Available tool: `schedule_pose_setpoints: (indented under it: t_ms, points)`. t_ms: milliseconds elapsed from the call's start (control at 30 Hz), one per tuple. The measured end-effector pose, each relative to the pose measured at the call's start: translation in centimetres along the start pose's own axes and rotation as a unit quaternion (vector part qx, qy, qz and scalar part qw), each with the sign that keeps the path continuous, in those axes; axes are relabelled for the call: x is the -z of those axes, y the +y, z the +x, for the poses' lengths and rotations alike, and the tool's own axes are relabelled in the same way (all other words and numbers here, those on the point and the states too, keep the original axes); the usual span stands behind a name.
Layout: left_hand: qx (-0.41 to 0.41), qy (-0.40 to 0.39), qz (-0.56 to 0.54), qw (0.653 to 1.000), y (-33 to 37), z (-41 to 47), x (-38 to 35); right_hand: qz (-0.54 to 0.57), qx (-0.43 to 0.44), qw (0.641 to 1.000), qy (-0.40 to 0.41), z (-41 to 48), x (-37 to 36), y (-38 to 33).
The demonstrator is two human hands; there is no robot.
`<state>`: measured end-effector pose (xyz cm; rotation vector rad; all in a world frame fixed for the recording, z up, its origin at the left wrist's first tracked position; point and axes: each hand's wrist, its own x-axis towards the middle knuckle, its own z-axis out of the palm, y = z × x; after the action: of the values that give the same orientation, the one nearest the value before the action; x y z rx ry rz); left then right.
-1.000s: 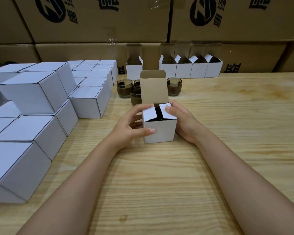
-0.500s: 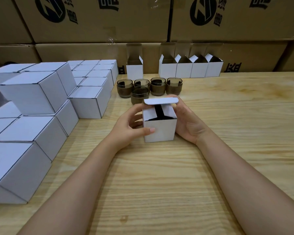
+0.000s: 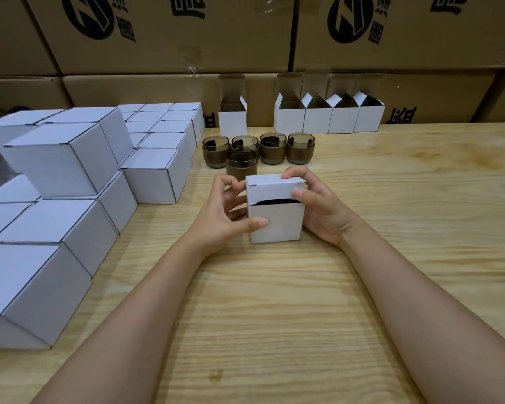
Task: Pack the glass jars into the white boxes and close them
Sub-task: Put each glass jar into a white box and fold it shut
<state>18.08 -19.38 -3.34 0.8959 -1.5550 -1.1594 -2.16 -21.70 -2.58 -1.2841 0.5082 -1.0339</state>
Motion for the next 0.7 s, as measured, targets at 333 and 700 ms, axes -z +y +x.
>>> schedule_pose_setpoints:
  t_ms: [333, 700]
  points:
    - [-0.008, -0.009, 0.013, 1.0, -0.2, 0.1, 0.0, -0.016, 0.005, 1.0, -0.012, -0.2, 0.2, 0.1]
    - [0.039, 0.08, -0.036, 0.995, 0.8, 0.5, -1.9, -0.019, -0.024, 0.999, -0.01, -0.2, 0.3, 0.0]
